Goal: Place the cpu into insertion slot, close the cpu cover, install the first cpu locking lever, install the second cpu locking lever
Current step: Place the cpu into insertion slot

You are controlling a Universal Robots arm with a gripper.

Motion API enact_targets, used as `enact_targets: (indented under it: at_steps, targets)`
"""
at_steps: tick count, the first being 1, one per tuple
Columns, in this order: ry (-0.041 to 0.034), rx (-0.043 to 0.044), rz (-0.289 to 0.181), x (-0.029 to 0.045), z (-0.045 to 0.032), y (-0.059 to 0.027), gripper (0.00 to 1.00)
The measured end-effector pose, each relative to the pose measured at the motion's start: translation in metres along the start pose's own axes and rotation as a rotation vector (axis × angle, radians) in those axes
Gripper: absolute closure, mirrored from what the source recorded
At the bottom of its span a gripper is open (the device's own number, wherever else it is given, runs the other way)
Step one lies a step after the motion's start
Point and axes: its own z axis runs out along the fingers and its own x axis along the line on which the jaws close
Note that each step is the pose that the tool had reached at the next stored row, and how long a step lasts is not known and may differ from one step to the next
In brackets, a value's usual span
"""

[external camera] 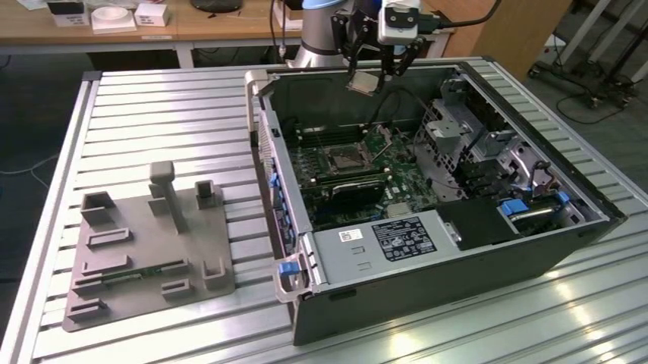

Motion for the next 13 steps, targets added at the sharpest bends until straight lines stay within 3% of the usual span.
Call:
enact_targets:
  at_steps: [13]
  targets:
    - [-0.0009,-0.0002,0.010,0.0000,0.0000,0.0000,0.46]
